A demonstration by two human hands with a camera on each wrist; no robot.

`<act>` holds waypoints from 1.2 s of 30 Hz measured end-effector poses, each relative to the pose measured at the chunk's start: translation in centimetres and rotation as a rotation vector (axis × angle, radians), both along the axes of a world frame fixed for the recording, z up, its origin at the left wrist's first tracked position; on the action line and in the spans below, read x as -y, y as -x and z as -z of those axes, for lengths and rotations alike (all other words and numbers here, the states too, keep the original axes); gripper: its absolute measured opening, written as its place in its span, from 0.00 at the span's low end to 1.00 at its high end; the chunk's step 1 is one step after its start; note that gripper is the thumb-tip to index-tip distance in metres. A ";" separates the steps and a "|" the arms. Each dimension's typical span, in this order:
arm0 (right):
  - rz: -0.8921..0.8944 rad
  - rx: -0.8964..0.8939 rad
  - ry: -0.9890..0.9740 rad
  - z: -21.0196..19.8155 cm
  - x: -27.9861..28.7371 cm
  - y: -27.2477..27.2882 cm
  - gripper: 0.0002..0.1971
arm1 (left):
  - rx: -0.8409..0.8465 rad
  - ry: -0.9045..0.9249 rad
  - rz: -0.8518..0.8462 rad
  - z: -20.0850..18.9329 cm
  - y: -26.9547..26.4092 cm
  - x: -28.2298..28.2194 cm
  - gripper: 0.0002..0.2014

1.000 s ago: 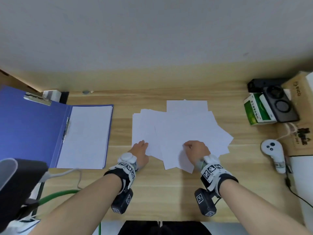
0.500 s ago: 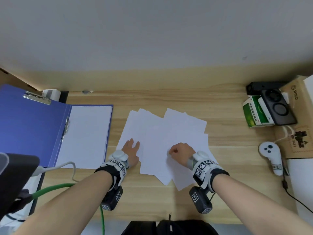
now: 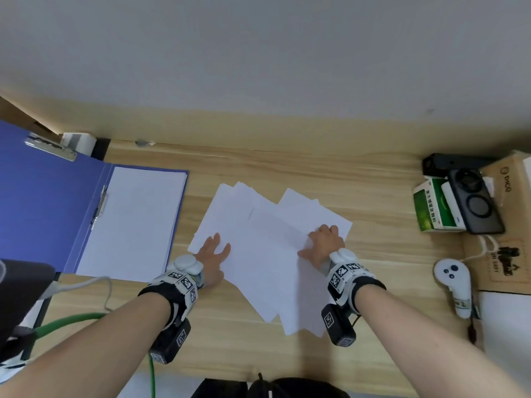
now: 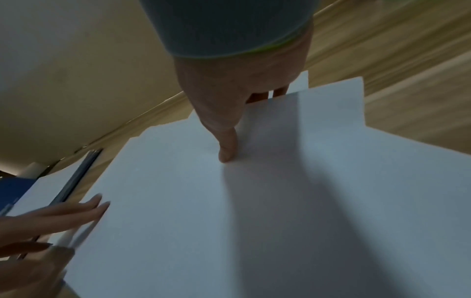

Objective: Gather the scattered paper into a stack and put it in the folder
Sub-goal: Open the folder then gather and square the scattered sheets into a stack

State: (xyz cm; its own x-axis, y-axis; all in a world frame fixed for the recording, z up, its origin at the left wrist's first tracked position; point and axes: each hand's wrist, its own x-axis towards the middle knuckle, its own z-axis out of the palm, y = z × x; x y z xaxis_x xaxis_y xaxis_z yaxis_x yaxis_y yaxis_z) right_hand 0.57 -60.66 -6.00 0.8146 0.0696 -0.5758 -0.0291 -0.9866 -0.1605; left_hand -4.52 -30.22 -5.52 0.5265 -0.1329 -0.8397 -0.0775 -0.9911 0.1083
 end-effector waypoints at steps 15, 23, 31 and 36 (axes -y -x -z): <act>0.793 0.143 -0.212 1.2 5.3 6.6 0.37 | 0.019 -0.064 0.021 -1.5 -0.2 1.3 0.38; 0.623 -0.089 -0.052 1.1 2.6 6.1 0.31 | 0.014 -0.037 -0.033 -1.8 0.0 1.1 0.37; 0.837 0.094 -0.435 0.7 2.8 7.5 0.08 | 0.199 0.096 -0.102 -1.4 0.1 1.5 0.28; 0.910 0.156 -0.559 -0.4 2.2 7.2 0.10 | 0.041 0.245 -0.179 -1.5 0.7 3.6 0.27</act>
State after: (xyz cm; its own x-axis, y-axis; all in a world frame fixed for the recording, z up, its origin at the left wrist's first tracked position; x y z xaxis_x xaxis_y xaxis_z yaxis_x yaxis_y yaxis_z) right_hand -6.62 -62.90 -5.58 0.7550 -0.3787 -0.5354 -0.6548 -0.3910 -0.6468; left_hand -5.17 -33.77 -4.00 0.5925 -0.2308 -0.7718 0.0871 -0.9341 0.3462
